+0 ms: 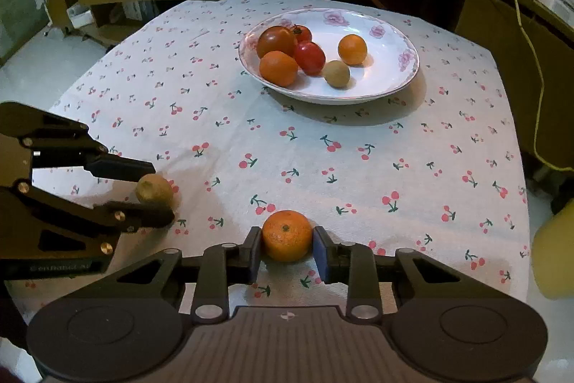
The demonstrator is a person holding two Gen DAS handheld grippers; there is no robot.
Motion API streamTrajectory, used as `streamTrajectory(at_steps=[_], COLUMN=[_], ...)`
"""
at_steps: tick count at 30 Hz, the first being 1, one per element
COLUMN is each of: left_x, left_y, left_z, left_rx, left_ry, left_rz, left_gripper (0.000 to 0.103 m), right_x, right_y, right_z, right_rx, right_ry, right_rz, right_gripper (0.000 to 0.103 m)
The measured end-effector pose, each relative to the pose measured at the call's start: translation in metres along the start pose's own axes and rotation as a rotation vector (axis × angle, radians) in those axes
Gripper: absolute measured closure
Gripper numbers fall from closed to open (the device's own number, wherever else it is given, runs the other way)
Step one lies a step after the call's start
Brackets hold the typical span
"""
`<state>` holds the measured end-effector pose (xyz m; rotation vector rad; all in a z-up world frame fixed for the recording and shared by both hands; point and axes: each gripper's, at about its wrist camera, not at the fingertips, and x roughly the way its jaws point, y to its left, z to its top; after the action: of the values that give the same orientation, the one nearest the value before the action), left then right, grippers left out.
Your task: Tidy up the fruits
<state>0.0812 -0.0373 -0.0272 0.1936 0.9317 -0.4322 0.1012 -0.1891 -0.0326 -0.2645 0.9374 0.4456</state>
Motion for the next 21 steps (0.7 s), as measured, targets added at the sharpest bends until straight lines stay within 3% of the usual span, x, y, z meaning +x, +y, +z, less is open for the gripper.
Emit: streamTrajectory(at_steps=[21], left_x=[-0.002], left_y=[-0.013], left_z=[0.012], left_rx=[0.044], left_ry=[-0.019], left_rz=[0.006], left_gripper=[0.069], right_x=[-0.004], right_y=[0.014], right_z=[0.006], right_rx=[-0.036], right_ry=[-0.014], right_rz=[-0.010], right_gripper=[0.073])
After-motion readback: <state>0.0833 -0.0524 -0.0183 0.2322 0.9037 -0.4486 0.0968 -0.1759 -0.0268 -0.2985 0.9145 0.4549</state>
